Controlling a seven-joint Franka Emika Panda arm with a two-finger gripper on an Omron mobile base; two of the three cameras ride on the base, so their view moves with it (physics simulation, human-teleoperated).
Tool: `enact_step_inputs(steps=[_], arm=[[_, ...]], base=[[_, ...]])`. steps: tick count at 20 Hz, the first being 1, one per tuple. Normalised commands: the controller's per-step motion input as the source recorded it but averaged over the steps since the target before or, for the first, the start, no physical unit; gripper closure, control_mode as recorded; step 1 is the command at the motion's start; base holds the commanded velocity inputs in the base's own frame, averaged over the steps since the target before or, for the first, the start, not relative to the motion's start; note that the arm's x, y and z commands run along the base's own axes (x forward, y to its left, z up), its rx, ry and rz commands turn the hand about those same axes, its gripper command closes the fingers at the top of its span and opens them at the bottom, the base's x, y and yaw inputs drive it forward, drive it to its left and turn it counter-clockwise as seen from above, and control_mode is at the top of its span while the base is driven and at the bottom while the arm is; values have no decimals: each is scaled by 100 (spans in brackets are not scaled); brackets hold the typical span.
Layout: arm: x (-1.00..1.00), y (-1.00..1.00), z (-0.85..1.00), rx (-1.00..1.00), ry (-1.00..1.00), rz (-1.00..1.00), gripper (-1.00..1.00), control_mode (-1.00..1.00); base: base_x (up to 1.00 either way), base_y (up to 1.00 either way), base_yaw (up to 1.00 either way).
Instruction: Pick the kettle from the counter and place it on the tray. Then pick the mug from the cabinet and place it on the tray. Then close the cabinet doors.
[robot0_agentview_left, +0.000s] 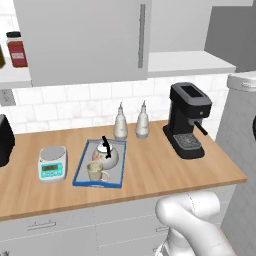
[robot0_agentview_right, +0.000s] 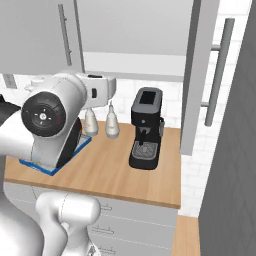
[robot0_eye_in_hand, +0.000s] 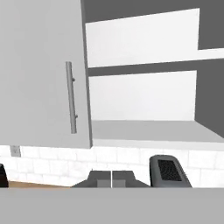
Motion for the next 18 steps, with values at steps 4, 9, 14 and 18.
enact_step_inputs(steps=[4,9,14,18], arm=[[-45,-27,0,15,0,6,100,-100],[-37,-28,0,15,4,8,100,-100],[-34,-48,0,21,5,7,100,-100],[-10,-41,0,21,0,3,100,-100]], base=[[0,0,0],[0,0,0],[0,0,0],[0,0,0]])
